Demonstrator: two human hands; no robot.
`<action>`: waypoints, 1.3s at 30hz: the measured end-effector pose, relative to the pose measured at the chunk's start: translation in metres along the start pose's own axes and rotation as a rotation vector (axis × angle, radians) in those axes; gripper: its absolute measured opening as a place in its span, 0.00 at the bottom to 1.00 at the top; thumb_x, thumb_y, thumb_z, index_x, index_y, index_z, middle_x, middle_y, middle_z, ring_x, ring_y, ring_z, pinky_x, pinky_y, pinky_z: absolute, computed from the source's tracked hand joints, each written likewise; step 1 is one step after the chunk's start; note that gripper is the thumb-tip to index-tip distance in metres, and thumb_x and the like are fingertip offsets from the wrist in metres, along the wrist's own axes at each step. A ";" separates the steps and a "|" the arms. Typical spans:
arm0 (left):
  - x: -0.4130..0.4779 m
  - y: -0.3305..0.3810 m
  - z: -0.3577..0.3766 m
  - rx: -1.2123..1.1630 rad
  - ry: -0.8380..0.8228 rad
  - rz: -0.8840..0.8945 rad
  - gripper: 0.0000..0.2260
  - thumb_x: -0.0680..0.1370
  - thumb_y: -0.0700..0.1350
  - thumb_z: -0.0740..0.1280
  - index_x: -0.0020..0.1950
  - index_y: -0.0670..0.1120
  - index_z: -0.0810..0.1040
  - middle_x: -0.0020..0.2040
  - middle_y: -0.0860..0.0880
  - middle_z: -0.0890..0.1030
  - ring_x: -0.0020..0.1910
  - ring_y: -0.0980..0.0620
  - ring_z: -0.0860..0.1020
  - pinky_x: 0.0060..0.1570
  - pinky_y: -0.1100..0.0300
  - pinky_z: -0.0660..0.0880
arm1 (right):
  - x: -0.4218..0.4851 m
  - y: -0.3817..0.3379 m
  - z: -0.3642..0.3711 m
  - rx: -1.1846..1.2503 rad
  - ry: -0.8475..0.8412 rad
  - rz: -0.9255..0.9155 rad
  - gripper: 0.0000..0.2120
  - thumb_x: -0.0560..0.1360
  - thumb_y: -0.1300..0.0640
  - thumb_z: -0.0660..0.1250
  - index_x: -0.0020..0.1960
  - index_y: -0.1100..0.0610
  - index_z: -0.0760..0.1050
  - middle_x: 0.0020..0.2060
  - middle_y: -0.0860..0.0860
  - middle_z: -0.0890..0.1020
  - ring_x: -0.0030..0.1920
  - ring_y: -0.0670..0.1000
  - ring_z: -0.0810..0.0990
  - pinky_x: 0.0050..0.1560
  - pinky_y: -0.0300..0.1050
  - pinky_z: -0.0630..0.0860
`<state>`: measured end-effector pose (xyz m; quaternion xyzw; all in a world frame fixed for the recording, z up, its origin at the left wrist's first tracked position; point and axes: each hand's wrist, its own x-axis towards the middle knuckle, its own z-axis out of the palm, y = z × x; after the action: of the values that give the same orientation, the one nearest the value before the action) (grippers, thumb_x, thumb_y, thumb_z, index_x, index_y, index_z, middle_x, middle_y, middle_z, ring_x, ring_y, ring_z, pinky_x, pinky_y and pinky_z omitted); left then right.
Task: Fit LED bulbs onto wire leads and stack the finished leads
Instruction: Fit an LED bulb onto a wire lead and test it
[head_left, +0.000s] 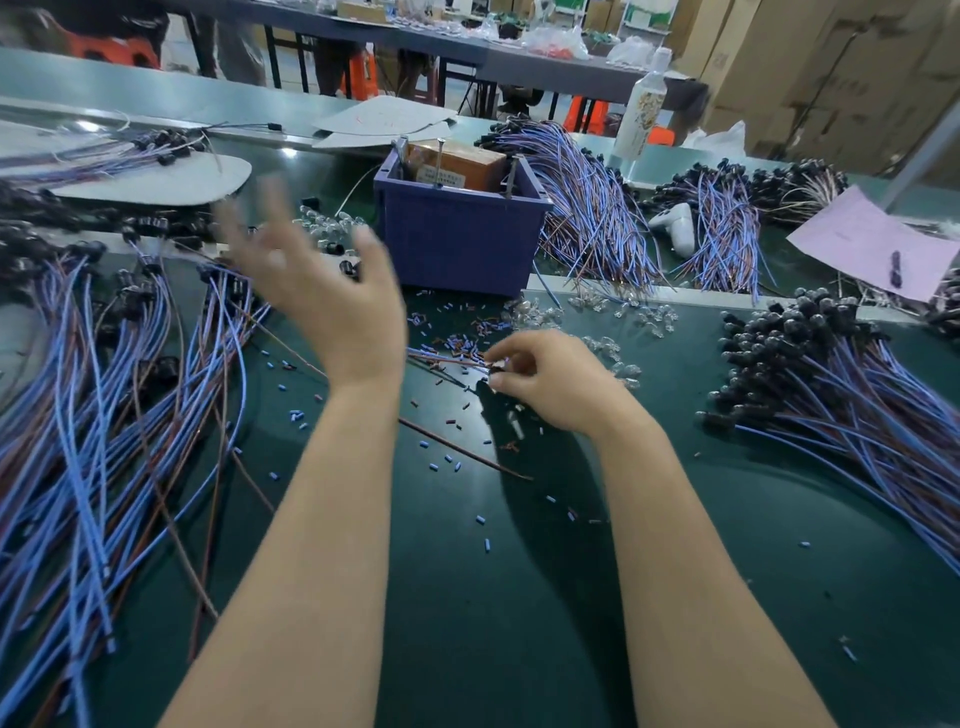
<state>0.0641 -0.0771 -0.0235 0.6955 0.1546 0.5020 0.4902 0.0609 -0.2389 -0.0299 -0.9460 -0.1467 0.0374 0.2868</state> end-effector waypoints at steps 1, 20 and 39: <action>-0.007 0.004 0.005 0.025 -0.176 0.134 0.19 0.77 0.41 0.64 0.67 0.39 0.71 0.68 0.39 0.69 0.69 0.45 0.67 0.69 0.61 0.61 | 0.001 -0.001 0.001 0.132 0.037 0.004 0.09 0.74 0.58 0.69 0.54 0.56 0.78 0.40 0.50 0.80 0.41 0.50 0.77 0.43 0.39 0.72; -0.035 0.000 0.017 -0.096 -1.041 -0.169 0.05 0.77 0.41 0.68 0.49 0.42 0.81 0.46 0.44 0.84 0.49 0.47 0.82 0.56 0.53 0.77 | 0.014 0.010 0.012 1.088 0.258 0.147 0.10 0.79 0.60 0.62 0.40 0.60 0.73 0.28 0.50 0.74 0.28 0.45 0.69 0.31 0.34 0.67; -0.036 0.005 0.021 0.201 -1.013 0.055 0.09 0.78 0.48 0.65 0.46 0.44 0.81 0.42 0.47 0.83 0.42 0.50 0.78 0.45 0.59 0.74 | 0.013 0.007 0.014 0.410 0.416 0.116 0.12 0.81 0.53 0.59 0.41 0.57 0.70 0.32 0.46 0.72 0.33 0.43 0.69 0.38 0.39 0.64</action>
<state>0.0645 -0.1153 -0.0394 0.8988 -0.0731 0.0976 0.4211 0.0729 -0.2335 -0.0449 -0.8625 -0.0198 -0.1120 0.4931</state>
